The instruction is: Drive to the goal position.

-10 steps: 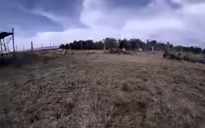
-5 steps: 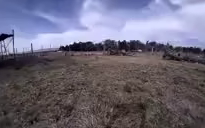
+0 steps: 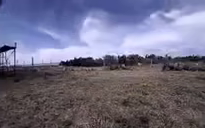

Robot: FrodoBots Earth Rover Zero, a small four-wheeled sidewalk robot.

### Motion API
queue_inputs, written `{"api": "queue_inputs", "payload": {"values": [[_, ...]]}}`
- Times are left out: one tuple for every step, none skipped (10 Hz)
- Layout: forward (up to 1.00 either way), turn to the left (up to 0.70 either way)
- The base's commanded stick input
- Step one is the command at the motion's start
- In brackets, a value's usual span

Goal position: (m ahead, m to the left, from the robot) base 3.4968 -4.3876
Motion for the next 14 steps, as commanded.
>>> {"api": "queue_inputs", "payload": {"values": [[0.70, 0.00], [0.70, 0.00], [0.70, 0.00], [0.70, 0.00], [0.70, 0.00], [0.70, 0.00], [0.70, 0.00], [0.70, 0.00], [0.70, 0.00], [0.70, 0.00], [0.70, 0.00], [0.70, 0.00], [0.70, 0.00], [0.70, 0.00]]}}
